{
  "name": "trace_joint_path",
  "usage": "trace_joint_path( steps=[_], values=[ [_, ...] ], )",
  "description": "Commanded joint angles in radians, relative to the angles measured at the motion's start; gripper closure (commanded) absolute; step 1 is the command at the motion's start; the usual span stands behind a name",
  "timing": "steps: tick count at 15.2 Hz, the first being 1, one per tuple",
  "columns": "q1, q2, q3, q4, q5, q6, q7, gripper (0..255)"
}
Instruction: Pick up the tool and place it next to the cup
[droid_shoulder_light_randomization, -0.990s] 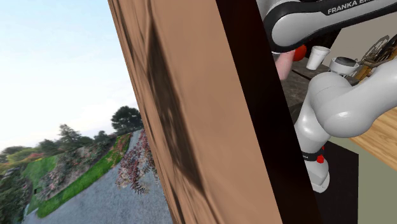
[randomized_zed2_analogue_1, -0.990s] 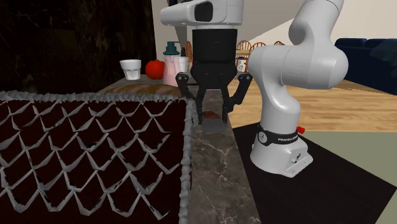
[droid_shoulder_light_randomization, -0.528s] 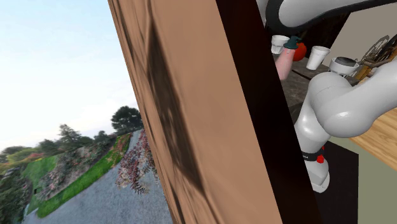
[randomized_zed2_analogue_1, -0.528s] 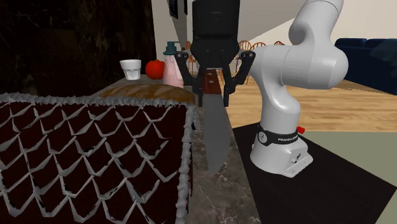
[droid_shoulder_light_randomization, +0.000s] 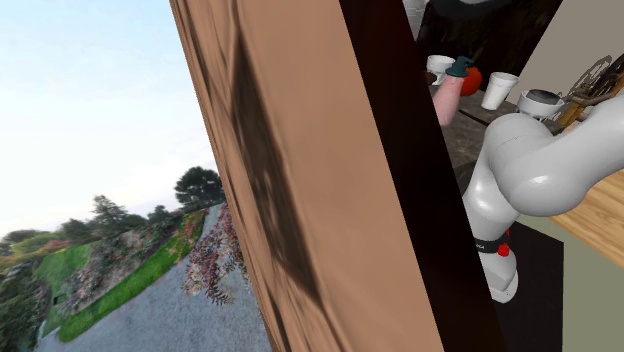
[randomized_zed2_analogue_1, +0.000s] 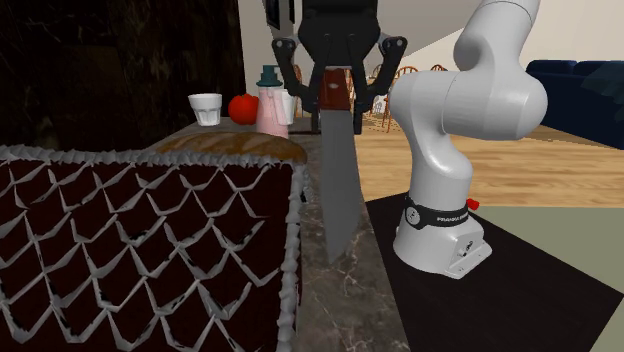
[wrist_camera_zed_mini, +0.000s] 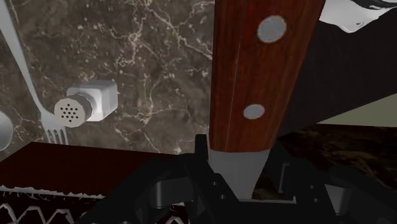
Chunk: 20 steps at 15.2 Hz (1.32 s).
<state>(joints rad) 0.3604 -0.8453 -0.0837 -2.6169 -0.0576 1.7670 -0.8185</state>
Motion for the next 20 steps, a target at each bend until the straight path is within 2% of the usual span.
trace_joint_path(
  steps=[1, 10, 15, 20],
  values=[
    [0.000, -0.001, 0.001, 0.018, 0.001, -0.018, 0.001, 255],
    [-0.123, -0.112, -0.198, -0.011, -0.168, -0.086, -0.217, 255],
    [-0.185, -0.119, -0.317, 0.016, -0.266, -0.103, -0.344, 255],
    [-0.226, -0.092, -0.440, 0.072, -0.356, -0.105, -0.468, 255]
  ],
)
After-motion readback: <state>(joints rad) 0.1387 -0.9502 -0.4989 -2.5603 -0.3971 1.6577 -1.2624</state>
